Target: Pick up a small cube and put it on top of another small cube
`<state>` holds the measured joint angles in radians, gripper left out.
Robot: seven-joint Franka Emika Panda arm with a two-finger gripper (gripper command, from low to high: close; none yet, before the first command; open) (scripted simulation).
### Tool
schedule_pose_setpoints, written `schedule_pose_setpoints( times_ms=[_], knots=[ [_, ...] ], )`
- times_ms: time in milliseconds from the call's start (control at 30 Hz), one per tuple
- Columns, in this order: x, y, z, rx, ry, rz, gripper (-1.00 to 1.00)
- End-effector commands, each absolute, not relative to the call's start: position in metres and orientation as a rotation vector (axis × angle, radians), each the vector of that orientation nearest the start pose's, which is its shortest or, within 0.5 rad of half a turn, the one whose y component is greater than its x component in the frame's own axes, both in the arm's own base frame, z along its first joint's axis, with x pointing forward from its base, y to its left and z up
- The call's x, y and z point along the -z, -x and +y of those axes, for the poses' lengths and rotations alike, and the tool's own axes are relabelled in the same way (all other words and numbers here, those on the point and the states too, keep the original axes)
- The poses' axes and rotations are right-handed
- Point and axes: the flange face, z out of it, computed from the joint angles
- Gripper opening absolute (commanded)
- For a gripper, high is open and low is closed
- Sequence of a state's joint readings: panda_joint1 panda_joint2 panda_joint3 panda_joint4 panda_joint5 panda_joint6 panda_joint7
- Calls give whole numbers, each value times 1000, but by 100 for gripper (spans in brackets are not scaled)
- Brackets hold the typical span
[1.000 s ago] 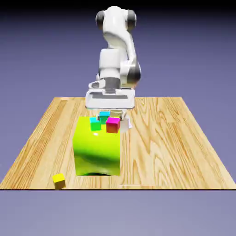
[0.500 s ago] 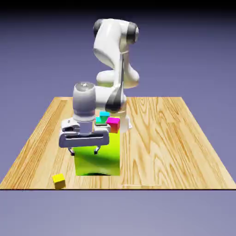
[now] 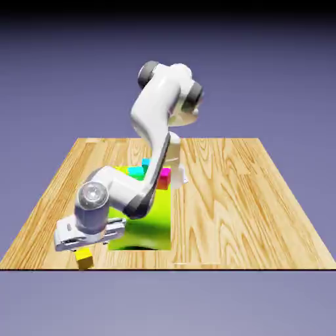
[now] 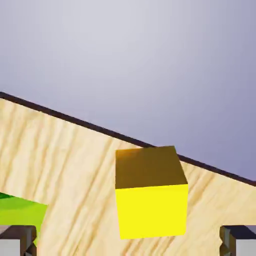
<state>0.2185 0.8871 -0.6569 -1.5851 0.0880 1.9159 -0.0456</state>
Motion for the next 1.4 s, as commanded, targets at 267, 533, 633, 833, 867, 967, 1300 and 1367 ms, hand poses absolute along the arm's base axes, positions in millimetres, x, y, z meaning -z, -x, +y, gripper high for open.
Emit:
schedule_pose_setpoints(
  times_ms=[267, 533, 633, 833, 867, 967, 1300, 1367],
  knots=[
    [-102, -583, -244, -917, 3347, 545, -100],
    [-182, -609, -173, -821, 3392, 273, -100],
    [-205, -600, -152, -773, 3373, 109, -100],
    [-253, -579, -106, -658, 3337, -244, -100],
    [-261, -575, -99, -639, 3330, -303, -100],
    [-287, -560, -77, -576, 3308, -486, -100],
    [-365, -493, -8, -359, 3229, -1127, -100],
    [-378, -477, 4, -318, 3210, -1260, -100]
  ],
)
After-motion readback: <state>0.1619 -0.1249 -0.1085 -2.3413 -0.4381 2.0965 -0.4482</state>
